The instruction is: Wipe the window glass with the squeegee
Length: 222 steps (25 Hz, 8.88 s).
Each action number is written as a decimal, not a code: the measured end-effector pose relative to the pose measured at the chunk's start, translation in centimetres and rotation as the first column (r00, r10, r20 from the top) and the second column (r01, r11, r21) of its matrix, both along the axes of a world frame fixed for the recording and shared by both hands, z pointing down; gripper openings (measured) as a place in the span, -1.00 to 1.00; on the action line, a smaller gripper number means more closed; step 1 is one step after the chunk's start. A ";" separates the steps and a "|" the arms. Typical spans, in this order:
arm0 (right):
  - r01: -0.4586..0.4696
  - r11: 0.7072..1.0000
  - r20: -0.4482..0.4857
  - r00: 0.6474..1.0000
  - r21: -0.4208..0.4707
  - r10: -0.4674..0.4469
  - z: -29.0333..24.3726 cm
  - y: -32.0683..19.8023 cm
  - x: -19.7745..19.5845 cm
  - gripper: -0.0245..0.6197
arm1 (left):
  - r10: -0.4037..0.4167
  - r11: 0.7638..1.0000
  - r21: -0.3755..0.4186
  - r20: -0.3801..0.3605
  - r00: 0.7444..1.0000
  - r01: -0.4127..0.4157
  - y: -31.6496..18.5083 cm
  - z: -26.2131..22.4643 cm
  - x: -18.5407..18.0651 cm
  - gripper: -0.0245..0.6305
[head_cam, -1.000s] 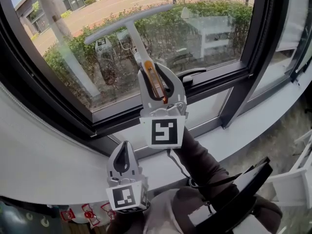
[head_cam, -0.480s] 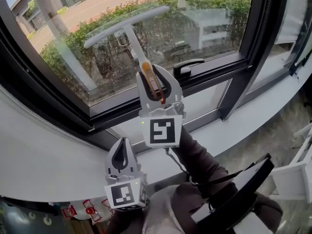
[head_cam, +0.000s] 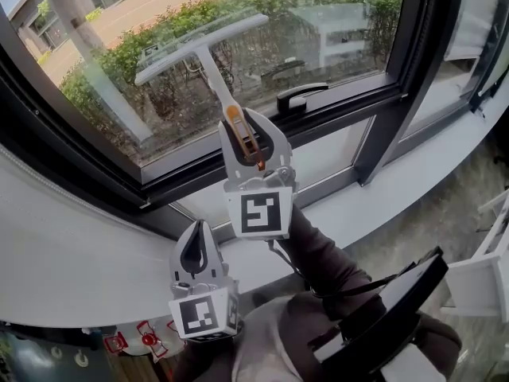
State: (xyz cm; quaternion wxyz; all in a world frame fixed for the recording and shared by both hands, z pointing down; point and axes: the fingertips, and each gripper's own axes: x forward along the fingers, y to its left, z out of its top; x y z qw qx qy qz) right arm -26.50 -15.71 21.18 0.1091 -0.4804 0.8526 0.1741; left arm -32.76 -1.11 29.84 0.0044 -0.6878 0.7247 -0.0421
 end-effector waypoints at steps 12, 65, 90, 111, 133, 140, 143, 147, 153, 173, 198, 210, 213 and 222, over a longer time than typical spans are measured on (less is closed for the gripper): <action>0.008 0.999 -0.014 1.000 -0.039 -0.008 2.2 0.3 -0.1 -0.52 | 0.010 1.000 -0.004 0.011 1.000 -0.010 0.2 0.0 0.2 -0.92; 0.050 0.973 -0.042 0.997 -0.224 -0.061 10.1 1.8 -0.5 -0.52 | 0.069 0.997 -0.036 0.015 0.997 -0.069 0.5 1.4 1.9 -0.92; 0.079 0.937 -0.043 0.994 -0.339 -0.100 13.0 2.5 -0.6 -0.52 | 0.106 0.993 -0.042 0.003 0.994 -0.106 0.9 1.7 2.9 -0.92; 0.154 0.850 0.008 0.985 -0.503 -0.174 16.1 3.0 -0.7 -0.53 | 0.155 0.987 -0.027 -0.014 0.988 -0.156 0.9 1.7 3.7 -0.92; 0.344 0.843 0.042 0.932 -0.414 -0.360 14.6 4.9 0.9 -0.54 | 0.137 0.990 -0.022 -0.022 0.990 -0.137 -1.8 2.1 8.2 -0.92; 0.438 0.842 0.059 0.894 -0.314 -0.443 9.9 5.0 3.6 -0.54 | 0.051 0.999 0.009 0.005 0.999 -0.051 -2.9 1.2 10.3 -0.92; 0.435 0.861 0.072 0.899 -0.264 -0.432 7.7 4.5 5.6 -0.54 | 0.053 0.998 -0.014 0.005 0.999 -0.053 -3.0 1.5 11.7 -0.92; 0.410 0.890 0.111 0.912 -0.199 -0.395 4.3 3.5 7.8 -0.54 | 0.058 0.998 -0.010 0.007 0.998 -0.058 -3.3 1.1 12.3 -0.92; 0.332 0.933 0.146 0.939 -0.137 -0.312 0.6 1.3 9.5 -0.54 | 0.106 0.994 -0.002 -0.007 0.994 -0.106 -3.7 1.1 11.9 -0.92; 0.273 0.961 0.232 0.934 0.030 -0.273 -9.6 -7.7 17.5 -0.54 | 0.053 0.999 -0.012 -0.055 0.997 -0.053 -11.6 0.2 18.5 -0.92; 0.354 0.933 0.260 0.896 0.067 -0.358 -11.1 -10.3 15.8 -0.55 | -0.079 0.987 0.142 0.040 0.996 0.073 -13.9 -6.9 15.8 -0.92; 0.362 0.931 0.267 0.893 0.056 -0.363 -11.0 -10.6 15.8 -0.56 | -0.092 0.981 0.178 0.061 0.994 0.080 -15.3 -10.4 15.8 -0.92; 0.363 0.930 0.262 0.894 0.052 -0.363 -10.8 -10.6 15.8 -0.56 | -0.088 0.982 0.170 0.062 0.994 0.076 -15.2 -10.1 16.0 -0.92; 0.364 0.930 0.252 0.897 0.045 -0.363 -10.4 -10.4 15.7 -0.56 | -0.086 0.982 0.171 0.056 0.995 0.075 -15.4 -10.3 16.6 -0.92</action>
